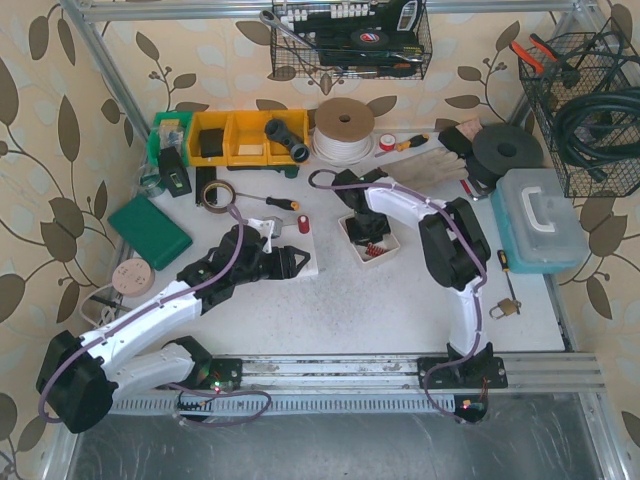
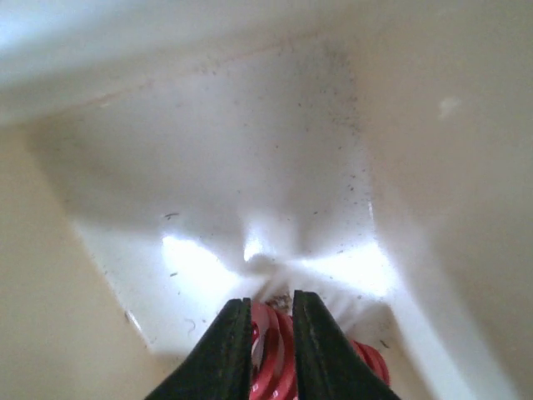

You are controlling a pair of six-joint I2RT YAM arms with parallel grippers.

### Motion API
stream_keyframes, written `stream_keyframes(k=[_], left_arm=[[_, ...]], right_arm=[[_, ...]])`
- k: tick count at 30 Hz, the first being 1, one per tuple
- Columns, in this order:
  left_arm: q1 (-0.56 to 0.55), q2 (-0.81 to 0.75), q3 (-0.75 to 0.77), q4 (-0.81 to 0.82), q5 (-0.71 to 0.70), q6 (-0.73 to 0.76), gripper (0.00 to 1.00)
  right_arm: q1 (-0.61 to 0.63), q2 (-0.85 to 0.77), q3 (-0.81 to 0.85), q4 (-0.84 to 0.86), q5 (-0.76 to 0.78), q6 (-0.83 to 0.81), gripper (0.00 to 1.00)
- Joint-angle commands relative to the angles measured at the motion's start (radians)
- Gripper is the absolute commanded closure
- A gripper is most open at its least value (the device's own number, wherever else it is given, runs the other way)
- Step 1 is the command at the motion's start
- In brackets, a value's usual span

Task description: Install the large spring

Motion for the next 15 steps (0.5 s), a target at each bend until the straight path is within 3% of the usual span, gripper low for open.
stream_keyframes(k=[1, 9, 12, 15], left_arm=[[0.005, 0.003, 0.008, 0.033, -0.012, -0.012, 0.36], [0.005, 0.021, 0.015, 0.028, -0.013, -0.012, 0.36], [0.006, 0.027, 0.021, 0.021, -0.015, -0.012, 0.36], [0.007, 0.021, 0.024, 0.011, -0.022, -0.011, 0.36]], right_arm=[[0.005, -0.085, 0.050, -0.005, 0.016, -0.004, 0.84], [0.005, -0.130, 0.055, -0.021, 0.028, -0.035, 0.88], [0.006, -0.144, 0.044, -0.046, 0.022, -0.054, 0.81], [0.007, -0.185, -0.002, -0.033, -0.003, -0.064, 0.63]])
